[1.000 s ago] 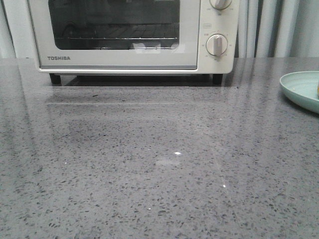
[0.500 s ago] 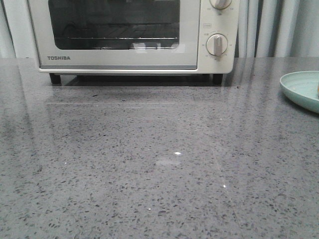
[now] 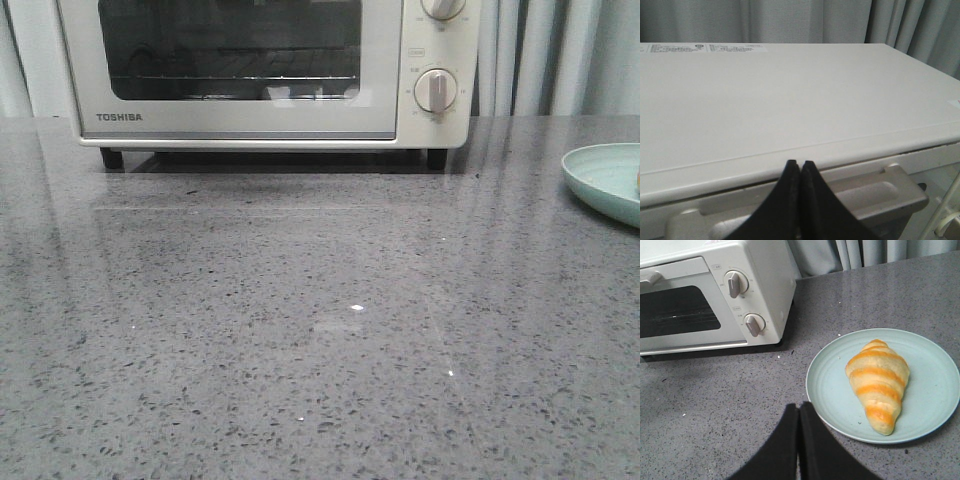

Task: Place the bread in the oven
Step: 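Pull the oven door handle down and outward with the left gripper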

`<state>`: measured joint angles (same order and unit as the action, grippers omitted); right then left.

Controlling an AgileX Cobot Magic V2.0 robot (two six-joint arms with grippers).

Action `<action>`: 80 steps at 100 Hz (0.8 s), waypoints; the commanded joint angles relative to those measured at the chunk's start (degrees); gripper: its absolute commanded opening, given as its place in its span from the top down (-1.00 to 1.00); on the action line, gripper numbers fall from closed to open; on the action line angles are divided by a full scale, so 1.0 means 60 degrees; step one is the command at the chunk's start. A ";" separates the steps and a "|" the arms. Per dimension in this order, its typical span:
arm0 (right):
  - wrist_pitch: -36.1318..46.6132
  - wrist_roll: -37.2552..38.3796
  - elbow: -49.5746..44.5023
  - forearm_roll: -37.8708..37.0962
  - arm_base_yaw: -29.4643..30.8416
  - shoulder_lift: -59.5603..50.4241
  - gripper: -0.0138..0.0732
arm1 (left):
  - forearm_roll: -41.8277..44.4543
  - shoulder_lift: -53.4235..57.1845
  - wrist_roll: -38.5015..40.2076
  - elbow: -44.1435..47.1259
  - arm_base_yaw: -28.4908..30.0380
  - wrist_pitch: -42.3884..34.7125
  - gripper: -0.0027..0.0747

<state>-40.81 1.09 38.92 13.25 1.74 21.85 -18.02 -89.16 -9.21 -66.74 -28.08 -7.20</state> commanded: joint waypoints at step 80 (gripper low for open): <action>0.0084 -0.0077 0.0355 0.0087 -0.0027 0.0164 0.84 | -0.1399 0.6007 0.0095 0.5086 -0.1681 0.0551 0.99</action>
<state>-42.22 1.09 39.19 13.25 1.74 21.85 -25.76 -59.93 -9.10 -34.74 -35.61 0.00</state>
